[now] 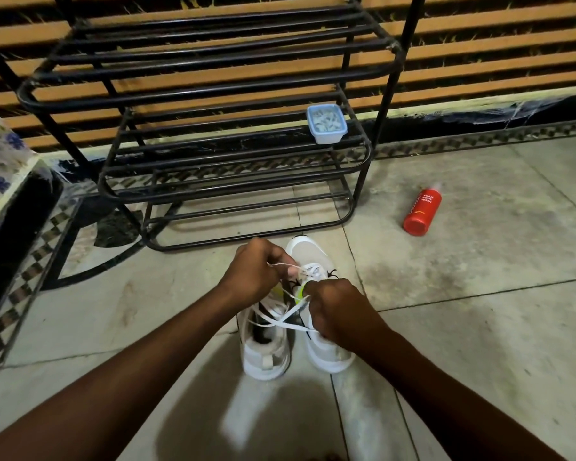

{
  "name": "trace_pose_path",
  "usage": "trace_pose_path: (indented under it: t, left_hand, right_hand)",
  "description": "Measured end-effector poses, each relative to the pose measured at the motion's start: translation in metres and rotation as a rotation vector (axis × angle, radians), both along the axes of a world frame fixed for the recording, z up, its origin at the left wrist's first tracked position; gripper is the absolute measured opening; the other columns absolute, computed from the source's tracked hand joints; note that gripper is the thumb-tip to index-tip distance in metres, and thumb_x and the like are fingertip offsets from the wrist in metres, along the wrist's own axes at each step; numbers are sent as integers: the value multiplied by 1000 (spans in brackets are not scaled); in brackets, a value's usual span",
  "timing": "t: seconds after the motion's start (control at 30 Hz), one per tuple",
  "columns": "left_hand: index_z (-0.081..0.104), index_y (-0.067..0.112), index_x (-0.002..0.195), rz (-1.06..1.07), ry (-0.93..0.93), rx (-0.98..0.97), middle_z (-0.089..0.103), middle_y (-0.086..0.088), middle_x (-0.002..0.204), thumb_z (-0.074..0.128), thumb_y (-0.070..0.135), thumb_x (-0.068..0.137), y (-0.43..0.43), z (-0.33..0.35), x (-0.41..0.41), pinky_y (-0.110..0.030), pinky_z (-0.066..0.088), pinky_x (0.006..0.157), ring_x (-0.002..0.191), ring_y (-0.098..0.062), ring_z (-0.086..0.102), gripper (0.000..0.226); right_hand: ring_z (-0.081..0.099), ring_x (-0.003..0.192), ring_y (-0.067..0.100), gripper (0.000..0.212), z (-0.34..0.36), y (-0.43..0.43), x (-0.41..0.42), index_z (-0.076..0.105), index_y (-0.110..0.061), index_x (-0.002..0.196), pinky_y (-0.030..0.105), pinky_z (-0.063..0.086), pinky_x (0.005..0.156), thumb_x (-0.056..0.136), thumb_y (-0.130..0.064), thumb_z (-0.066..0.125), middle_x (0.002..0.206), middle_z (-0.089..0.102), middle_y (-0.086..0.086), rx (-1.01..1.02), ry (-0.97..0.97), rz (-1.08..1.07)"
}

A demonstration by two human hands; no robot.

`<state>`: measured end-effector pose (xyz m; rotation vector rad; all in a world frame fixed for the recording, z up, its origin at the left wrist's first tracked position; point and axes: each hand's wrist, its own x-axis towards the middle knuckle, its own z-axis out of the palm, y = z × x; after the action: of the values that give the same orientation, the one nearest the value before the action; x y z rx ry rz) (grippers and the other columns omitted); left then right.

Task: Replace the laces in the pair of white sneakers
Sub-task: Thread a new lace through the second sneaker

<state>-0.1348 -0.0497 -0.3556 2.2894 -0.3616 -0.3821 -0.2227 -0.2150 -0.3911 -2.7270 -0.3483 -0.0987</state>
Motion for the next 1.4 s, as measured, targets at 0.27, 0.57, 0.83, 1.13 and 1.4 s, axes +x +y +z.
trace_pose_path:
  t: [0.27,0.57,0.83,1.13,1.4]
  left_hand:
    - [76,18,75,31,-8,-97,74,7,70,72,16,93,-6,-5,-15,-27,51,73,70,-4,67,18]
    - [68,-6,98,269,301,-445,78,-14,83,68,15,98,-27,5,-21,-25,52,57,63,-18,66,21]
    - [63,7,91,208,553,-661,78,-16,95,57,7,98,-47,3,-18,-35,53,76,85,-27,76,9]
    - [71,1,83,88,380,-604,74,-21,87,63,-4,88,-45,2,-25,-32,49,73,78,-27,66,11]
    - [77,-3,73,55,142,-491,76,-12,75,83,1,80,-39,-3,-28,-23,55,71,71,-16,70,11]
  right_hand:
    - [66,60,17,32,5,-4,1,59,-14,65,38,54,67,93,-28,66,59,65,2,620,169,-352]
    - [75,64,23,19,36,-24,-3,65,-16,85,39,59,68,88,-2,53,67,71,7,1030,130,-442]
    - [66,70,7,17,55,-44,7,74,-20,85,24,50,73,86,-6,65,70,68,-14,566,-80,-335]
    - [51,65,-7,16,50,-66,24,78,-13,86,6,32,67,80,1,73,79,68,-5,373,-157,-152]
    - [59,81,9,13,27,-60,26,81,-26,98,21,43,75,90,-19,73,83,67,2,586,60,-178]
